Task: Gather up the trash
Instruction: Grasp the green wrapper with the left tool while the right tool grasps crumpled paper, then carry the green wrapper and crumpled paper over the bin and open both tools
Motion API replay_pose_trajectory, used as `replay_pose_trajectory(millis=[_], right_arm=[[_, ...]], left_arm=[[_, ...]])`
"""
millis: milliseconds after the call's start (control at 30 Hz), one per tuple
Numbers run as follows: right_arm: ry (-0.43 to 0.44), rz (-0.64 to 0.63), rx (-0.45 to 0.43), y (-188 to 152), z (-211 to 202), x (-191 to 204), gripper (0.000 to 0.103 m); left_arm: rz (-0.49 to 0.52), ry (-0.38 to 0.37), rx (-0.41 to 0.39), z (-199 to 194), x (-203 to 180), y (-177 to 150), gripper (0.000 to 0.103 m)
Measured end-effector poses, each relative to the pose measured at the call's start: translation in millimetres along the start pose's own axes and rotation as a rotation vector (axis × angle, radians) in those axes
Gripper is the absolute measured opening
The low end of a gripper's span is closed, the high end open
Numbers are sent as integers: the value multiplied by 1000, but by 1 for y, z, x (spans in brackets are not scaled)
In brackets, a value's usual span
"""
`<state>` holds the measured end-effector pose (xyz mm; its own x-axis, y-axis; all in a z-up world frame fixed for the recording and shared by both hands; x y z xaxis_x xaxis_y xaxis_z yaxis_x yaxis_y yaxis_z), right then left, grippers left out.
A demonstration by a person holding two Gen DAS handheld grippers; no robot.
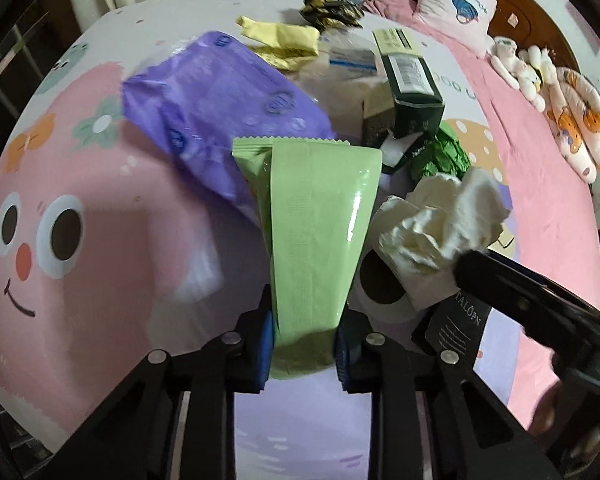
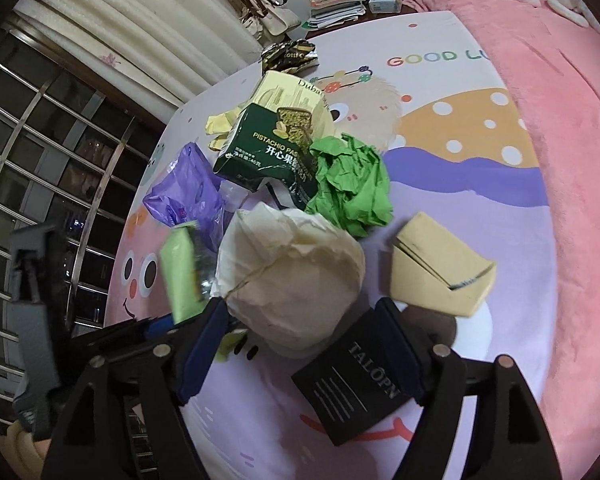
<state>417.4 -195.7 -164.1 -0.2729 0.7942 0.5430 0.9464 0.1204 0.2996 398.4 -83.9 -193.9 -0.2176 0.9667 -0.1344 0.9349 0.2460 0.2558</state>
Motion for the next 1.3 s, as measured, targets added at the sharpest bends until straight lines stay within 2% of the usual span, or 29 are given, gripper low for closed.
replay_pose_trajectory(millis=[300,367,400,533,933,1300], right_arm=[[32,-9,19,4,23,17,78],[35,-14,23,2,27,22,61],[37,-22,28,1,27,26,49],[22,-76,23,-2,23,38,37],[9,-81,-35,-39,-12,79,36],[-47,-22,-135,-116,-44,137,36]], left_arm=[[-49,-22,-35,-29,16,-3,23],[-53,-18,-40,-32,17,-6,23],[-55,-17,-42,-35,22,-10,23],[-61,-18,-42,-40,32,-17,23],[9,-52,-74,-78,50,-45,23],[171,-114,-101,-131,85,-108,23]])
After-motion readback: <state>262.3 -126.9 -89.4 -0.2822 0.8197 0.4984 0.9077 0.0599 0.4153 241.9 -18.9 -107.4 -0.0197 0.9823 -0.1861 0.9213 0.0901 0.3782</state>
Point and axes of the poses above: each gripper's, at about its wrist camera, not at the fingertips, and z roughly the way its jaws point, x to its left, y to its top, the point moved 10 cm from there along z, roughly the way its jaws point, and after that the axes turned 3 degrees about y, right-handed, at the moved point
